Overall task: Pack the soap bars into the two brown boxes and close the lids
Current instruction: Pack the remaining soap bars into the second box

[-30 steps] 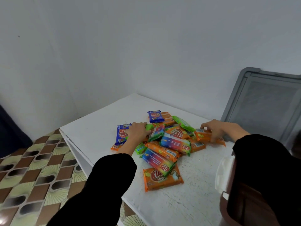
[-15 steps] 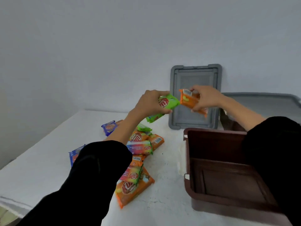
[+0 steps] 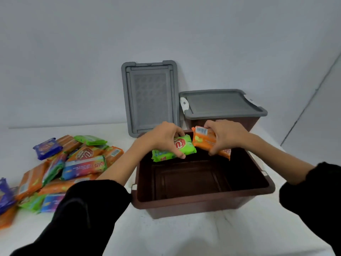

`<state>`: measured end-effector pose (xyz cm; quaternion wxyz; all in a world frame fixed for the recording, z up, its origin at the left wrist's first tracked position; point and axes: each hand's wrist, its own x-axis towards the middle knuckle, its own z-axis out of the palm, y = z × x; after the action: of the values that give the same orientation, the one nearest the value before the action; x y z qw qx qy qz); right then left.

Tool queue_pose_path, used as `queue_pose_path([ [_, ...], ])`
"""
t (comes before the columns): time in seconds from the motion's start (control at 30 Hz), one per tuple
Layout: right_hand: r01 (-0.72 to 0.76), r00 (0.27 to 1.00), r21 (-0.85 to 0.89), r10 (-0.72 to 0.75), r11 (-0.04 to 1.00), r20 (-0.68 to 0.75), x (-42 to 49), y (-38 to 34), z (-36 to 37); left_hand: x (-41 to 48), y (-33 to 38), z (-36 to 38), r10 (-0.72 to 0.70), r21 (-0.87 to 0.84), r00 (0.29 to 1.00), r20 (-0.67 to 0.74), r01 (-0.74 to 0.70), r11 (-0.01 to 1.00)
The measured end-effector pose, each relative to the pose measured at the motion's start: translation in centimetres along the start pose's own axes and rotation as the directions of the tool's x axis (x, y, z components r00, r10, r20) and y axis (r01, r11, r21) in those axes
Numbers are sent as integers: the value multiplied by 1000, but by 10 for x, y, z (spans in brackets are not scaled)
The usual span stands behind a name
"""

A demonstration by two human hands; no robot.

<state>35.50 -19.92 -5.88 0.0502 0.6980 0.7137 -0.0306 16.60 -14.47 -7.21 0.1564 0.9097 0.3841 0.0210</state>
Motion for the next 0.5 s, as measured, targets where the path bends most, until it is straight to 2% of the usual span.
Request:
queue_pose_path([
  [0.27,132,987,-315,-97,940,125,6,-9,62,19,13,58,-65,324,995,70,39,945],
  [0.4,205,978,-376,-172,904,122,9,-17,82,18,12,76,-42,478,982,183,-52,877],
  [0.5,237,971,-381,-212,894,108,9,-16,90,21,12,81,-34,524,979,202,-79,848],
])
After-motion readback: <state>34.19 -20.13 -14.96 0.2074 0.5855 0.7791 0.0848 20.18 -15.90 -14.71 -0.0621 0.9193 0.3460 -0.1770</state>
